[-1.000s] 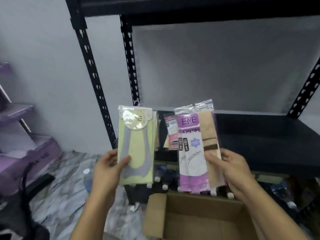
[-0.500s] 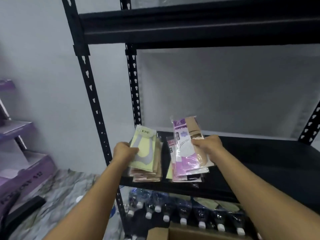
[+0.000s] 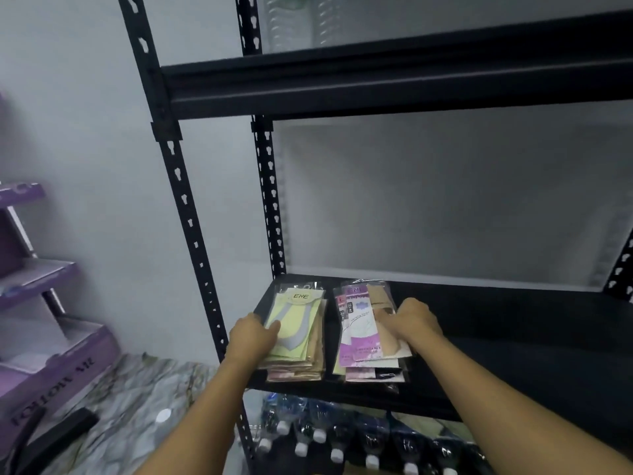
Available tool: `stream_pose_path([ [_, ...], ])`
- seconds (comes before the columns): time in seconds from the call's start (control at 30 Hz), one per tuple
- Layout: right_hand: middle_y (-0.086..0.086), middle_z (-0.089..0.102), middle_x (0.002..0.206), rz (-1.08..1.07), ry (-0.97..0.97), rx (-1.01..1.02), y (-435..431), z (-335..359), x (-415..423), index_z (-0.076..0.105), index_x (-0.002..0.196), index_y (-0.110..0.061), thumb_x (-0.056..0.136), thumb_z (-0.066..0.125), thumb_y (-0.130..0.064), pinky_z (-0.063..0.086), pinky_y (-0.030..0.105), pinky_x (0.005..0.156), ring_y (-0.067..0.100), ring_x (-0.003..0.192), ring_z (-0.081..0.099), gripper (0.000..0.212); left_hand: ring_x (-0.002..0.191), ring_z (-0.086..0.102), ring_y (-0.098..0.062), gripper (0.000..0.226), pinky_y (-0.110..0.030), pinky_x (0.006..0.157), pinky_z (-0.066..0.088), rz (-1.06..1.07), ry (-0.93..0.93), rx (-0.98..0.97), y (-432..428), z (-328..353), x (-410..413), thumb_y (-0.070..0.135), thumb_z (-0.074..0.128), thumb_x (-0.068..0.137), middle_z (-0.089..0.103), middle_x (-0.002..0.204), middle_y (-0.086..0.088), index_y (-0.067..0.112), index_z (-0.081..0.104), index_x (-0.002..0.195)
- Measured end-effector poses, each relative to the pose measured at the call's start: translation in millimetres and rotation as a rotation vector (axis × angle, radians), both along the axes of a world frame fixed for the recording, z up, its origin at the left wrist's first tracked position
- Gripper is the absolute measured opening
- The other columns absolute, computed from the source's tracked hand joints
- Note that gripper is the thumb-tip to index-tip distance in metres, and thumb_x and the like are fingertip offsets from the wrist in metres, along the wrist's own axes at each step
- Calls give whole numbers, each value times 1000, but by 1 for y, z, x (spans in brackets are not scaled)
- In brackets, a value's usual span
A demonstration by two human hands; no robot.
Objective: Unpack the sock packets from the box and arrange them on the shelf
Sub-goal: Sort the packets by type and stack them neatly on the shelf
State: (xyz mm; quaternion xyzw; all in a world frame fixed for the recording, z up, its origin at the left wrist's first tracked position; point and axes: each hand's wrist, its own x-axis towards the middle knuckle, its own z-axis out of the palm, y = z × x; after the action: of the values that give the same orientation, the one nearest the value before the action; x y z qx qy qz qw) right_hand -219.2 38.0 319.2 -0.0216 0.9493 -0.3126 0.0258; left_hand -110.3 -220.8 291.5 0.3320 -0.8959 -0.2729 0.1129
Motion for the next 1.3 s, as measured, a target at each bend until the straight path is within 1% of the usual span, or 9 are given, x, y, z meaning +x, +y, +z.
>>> stream_pose_path([
  [0.1, 10, 63, 108, -10, 58, 6, 14, 2, 11, 59, 101, -10, 80, 57, -54, 54, 38, 74, 31, 95, 62, 49, 118, 51, -30, 55, -43, 95, 46, 10, 50, -63, 13, 8, 17, 51, 54, 89, 54, 127, -9, 13, 52, 128],
  [0.2, 10, 57, 120, -14, 101, -40, 32, 0, 30, 53, 119, -10, 81, 56, -53, 52, 37, 80, 30, 106, 57, 58, 124, 47, -29, 51, -47, 101, 41, -10, 208, -53, 34, 14, 38, 46, 57, 89, 53, 131, -6, 16, 51, 131],
  [0.3, 9, 61, 113, 8, 151, -139, 50, -5, 54, 56, 118, -11, 82, 59, -49, 51, 35, 81, 26, 102, 59, 53, 121, 52, -25, 44, -49, 102, 43, -90, 395, 98, 59, 17, 59, 40, 61, 88, 57, 126, -2, 18, 54, 125],
  [0.43, 3, 60, 102, 22, 171, -299, 68, -12, 90, 59, 109, -13, 83, 64, -41, 50, 32, 81, 20, 93, 59, 39, 116, 53, -17, 40, -40, 100, 46, -163, 530, 267, 102, 18, 87, 36, 63, 91, 58, 122, 4, 17, 54, 125],
  [0.53, 2, 60, 99, 49, 191, -344, 77, -11, 112, 59, 107, -15, 83, 65, -37, 46, 27, 74, 17, 91, 59, 33, 114, 54, -16, 45, -34, 96, 47, -208, 537, 310, 121, 18, 98, 39, 61, 92, 57, 125, 4, 16, 52, 129],
  [0.63, 1, 59, 99, 55, 227, -369, 82, -8, 126, 58, 106, -17, 83, 65, -38, 45, 27, 75, 16, 92, 58, 32, 112, 54, -14, 45, -28, 92, 44, -235, 555, 302, 128, 19, 105, 36, 61, 93, 57, 126, 4, 14, 50, 132],
  [0.8, 1, 59, 96, 106, 274, -389, 83, -4, 136, 59, 104, -17, 82, 67, -35, 46, 27, 75, 16, 88, 58, 29, 117, 53, -17, 49, -38, 100, 47, -231, 561, 294, 127, 19, 109, 37, 64, 91, 56, 128, 5, 17, 49, 133],
  [1.13, 0, 60, 93, 155, 288, -429, 71, -9, 92, 60, 102, -18, 83, 67, -26, 42, 16, 62, 9, 74, 57, 22, 114, 54, -21, 38, -43, 98, 47, -46, 589, 276, 93, 15, 61, 34, 65, 88, 56, 121, 7, 25, 51, 123],
  [1.3, -1, 62, 91, 129, 242, -473, 63, -20, 61, 62, 103, -18, 83, 68, -25, 44, 20, 63, 10, 74, 59, 22, 122, 51, -22, 39, -49, 103, 44, -20, 525, 173, 68, 4, 35, 35, 65, 85, 58, 123, 4, 25, 52, 121],
])
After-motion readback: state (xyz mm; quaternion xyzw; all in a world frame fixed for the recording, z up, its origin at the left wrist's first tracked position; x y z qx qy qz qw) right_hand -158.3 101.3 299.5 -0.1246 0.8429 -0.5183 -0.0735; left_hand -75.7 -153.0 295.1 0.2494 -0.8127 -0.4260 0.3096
